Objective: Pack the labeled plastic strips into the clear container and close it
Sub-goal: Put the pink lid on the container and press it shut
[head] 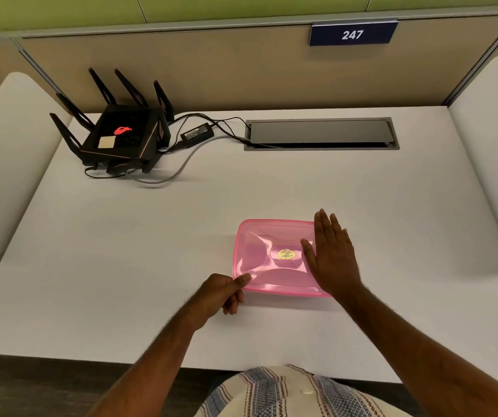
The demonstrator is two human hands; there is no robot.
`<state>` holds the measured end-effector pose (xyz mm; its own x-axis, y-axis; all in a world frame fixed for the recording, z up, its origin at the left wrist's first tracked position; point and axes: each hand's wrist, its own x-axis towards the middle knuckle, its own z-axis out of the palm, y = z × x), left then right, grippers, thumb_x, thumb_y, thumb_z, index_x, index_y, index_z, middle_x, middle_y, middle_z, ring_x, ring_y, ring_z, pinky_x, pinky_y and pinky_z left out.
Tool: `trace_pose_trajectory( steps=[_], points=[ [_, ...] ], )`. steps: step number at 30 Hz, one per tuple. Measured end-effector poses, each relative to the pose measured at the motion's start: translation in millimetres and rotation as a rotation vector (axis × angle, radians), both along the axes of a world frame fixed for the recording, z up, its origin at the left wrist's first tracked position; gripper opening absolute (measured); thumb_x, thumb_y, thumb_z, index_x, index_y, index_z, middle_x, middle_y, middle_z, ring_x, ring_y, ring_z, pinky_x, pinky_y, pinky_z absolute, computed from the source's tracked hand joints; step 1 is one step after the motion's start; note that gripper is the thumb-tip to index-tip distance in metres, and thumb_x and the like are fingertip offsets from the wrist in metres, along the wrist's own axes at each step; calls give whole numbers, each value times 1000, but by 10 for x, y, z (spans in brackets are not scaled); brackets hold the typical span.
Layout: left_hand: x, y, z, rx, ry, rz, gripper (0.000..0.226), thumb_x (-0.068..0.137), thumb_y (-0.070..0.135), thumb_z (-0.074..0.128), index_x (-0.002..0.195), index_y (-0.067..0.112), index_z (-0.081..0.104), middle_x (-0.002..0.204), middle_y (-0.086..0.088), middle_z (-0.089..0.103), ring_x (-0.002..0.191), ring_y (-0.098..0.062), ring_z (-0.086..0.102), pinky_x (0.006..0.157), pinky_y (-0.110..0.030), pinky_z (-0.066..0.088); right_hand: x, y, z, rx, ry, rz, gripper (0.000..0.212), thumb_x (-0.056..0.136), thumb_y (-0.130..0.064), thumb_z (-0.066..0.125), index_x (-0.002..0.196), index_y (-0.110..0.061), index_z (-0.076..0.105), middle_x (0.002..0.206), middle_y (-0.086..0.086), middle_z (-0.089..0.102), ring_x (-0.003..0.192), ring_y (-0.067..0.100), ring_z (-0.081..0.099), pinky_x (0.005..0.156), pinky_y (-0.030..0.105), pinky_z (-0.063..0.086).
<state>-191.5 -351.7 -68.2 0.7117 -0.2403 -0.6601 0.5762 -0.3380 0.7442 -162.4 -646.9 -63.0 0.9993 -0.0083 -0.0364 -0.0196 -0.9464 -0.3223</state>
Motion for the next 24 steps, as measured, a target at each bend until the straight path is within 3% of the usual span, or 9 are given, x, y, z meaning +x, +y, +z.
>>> trace_pose_trajectory(
  steps=[13, 17, 20, 22, 24],
  points=[
    [-39, 7, -54, -95, 6, 57, 59, 79, 67, 72, 67, 9, 72, 58, -18, 63, 53, -23, 57, 63, -34, 50, 3, 7, 8, 41, -21, -17, 72, 104, -53, 27, 162, -11, 17, 170, 2, 14, 157, 22, 9, 124, 49, 23],
    [30, 50, -31, -51, 9, -39, 61, 81, 70, 67, 67, 11, 73, 60, -17, 67, 53, -23, 61, 59, -33, 52, 11, -6, -22, 50, -20, -14, 73, 104, -55, 25, 162, -13, 15, 170, 2, 13, 158, 21, 7, 124, 48, 23],
    [189, 94, 30, 84, 2, -128, 68, 79, 77, 62, 60, 12, 70, 56, -16, 66, 48, -21, 60, 53, -28, 50, 19, -17, -39, 51, -22, -11, 73, 104, -56, 24, 162, -13, 15, 170, 1, 14, 158, 20, 7, 124, 48, 23],
    [358, 88, 71, 191, -89, -19, 69, 82, 77, 58, 59, 12, 65, 53, -11, 63, 46, -21, 57, 53, -27, 48, 16, -17, -43, 54, -24, -11, 73, 104, -56, 25, 162, -13, 17, 170, 1, 16, 157, 20, 8, 124, 48, 23],
    [545, 31, 105, 202, -203, 176, 57, 87, 65, 62, 69, 11, 64, 59, -5, 66, 53, -20, 59, 53, -29, 49, 20, -22, -42, 71, -32, -14, 72, 104, -56, 28, 161, -13, 19, 169, 2, 20, 157, 19, 9, 124, 47, 24]
  ],
)
